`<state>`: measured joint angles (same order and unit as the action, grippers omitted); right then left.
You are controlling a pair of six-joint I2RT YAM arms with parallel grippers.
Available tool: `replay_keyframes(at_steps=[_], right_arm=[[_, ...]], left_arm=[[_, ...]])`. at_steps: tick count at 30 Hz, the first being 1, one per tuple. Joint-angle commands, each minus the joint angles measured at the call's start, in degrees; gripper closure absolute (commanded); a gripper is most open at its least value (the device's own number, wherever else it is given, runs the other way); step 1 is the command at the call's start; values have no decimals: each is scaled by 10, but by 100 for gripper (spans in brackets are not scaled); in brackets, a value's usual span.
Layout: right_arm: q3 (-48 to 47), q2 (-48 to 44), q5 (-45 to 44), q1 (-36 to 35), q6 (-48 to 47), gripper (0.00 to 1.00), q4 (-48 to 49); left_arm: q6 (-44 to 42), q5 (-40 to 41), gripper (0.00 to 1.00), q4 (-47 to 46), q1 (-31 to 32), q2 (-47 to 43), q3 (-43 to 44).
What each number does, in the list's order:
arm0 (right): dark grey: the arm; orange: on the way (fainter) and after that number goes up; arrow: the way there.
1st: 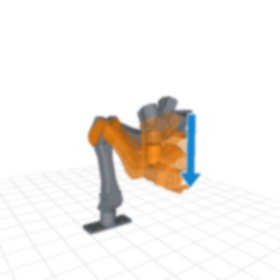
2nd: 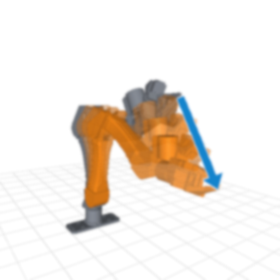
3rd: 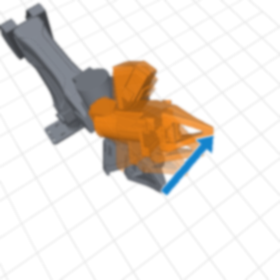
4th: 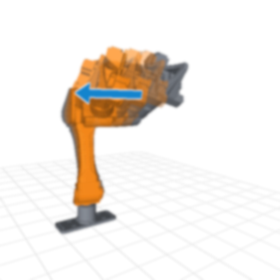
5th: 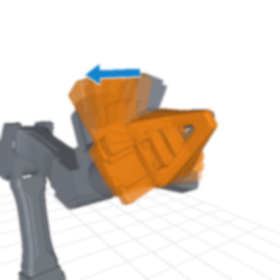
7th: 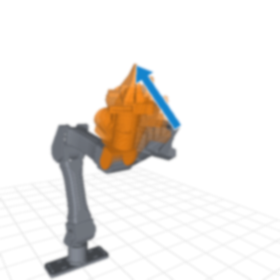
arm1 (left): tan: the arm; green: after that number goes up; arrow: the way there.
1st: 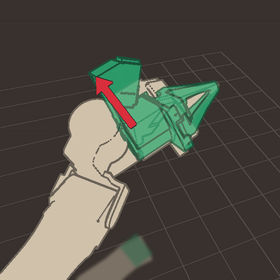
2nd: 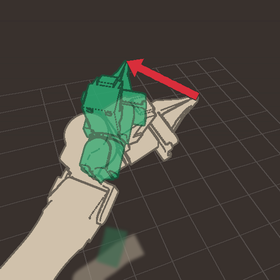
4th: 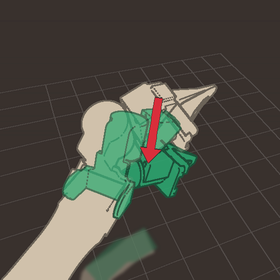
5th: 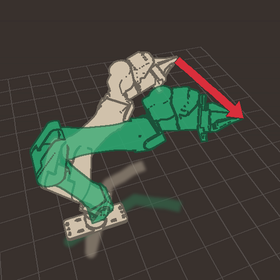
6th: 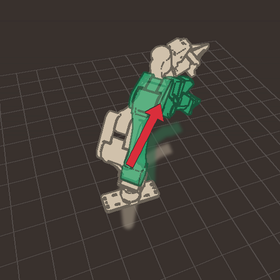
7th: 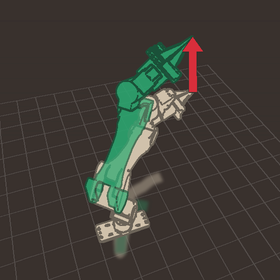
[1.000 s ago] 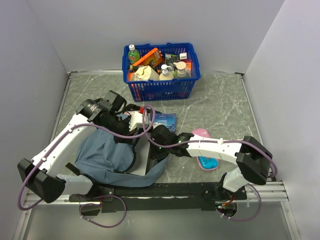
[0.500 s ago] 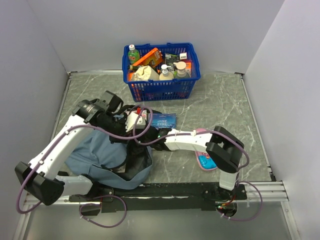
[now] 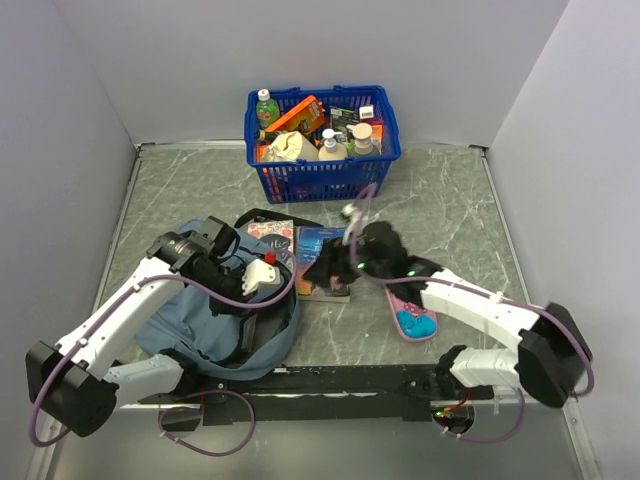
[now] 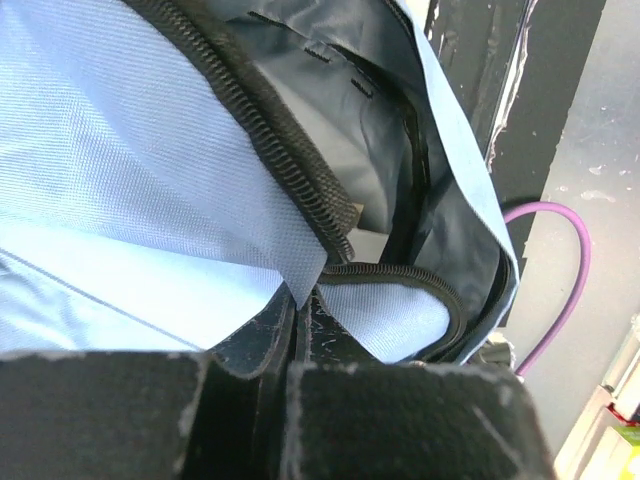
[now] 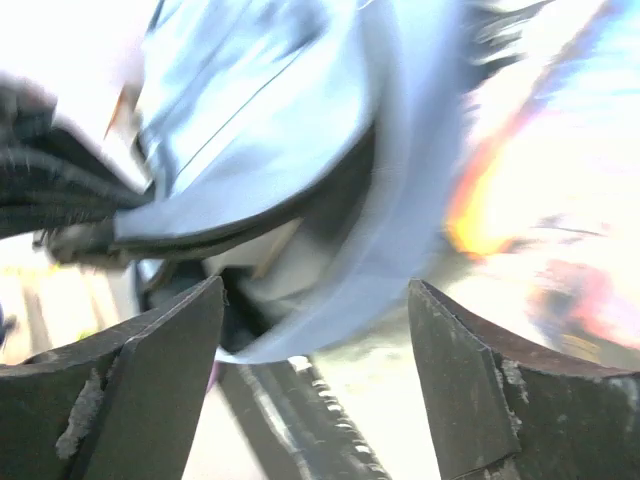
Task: Pack the student bag
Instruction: Place the book in the student bag, then pick up the book from the center of the board.
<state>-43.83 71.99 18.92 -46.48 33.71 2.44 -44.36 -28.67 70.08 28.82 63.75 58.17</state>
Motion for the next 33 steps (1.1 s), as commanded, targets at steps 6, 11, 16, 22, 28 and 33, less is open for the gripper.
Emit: replay_keyframes(at_steps=[6, 11, 16, 22, 28, 33], right_arm=[[-5, 63, -73, 172, -63, 18, -80], [-20, 137, -57, 180, -58, 22, -60], [-22, 166, -24, 177, -32, 30, -27], [-25, 146, -20, 165, -8, 40, -9], [-43, 136, -23, 141, 7, 43, -9], [-63, 117, -33, 119, 14, 45, -21]], left_arm=[[1, -25, 99, -11, -5, 19, 13], [9, -39, 99, -26, -5, 17, 15], [7, -48, 99, -61, -6, 31, 2], [5, -45, 99, -103, -6, 84, -4], [3, -53, 99, -108, -6, 98, 4], [1, -51, 99, -108, -6, 89, -3]])
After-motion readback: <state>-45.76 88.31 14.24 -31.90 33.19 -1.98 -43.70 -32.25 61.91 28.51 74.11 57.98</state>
